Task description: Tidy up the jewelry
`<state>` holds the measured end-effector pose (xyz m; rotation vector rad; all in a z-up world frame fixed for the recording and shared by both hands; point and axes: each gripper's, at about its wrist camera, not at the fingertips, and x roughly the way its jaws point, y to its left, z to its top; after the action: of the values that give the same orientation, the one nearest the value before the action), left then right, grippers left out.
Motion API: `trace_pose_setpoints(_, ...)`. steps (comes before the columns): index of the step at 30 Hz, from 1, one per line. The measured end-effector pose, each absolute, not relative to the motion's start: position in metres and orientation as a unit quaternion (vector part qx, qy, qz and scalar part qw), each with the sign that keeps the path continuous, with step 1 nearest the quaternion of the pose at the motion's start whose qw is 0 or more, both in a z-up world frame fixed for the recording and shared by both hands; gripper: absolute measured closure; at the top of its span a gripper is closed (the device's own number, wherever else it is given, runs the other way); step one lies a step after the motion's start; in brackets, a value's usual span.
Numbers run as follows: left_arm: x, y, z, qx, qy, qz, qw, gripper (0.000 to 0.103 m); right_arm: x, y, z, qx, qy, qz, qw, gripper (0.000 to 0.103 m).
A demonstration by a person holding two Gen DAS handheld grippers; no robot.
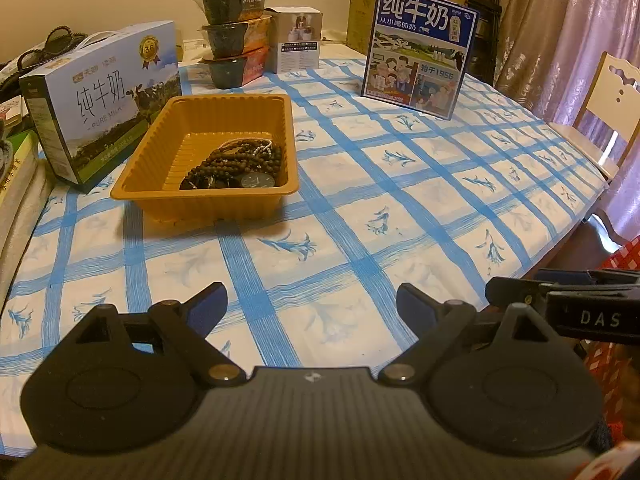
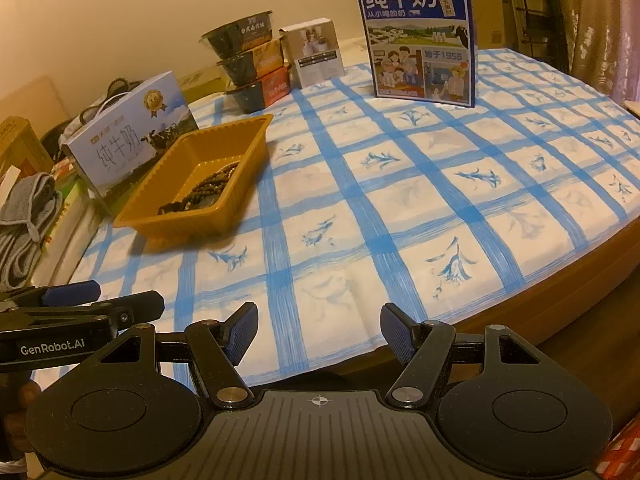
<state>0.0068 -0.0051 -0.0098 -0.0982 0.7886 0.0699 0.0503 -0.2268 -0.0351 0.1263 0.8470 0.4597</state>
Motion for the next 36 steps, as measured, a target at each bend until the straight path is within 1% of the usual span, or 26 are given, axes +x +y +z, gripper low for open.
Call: trace_pose_setpoints(36,0.0081,-0.007,-0.0101,-0.047,0.382,0.033,0.923,0.012,0.0519,-0.2283,-0.0353,0.063,0.407,0.222,0.884,0.035)
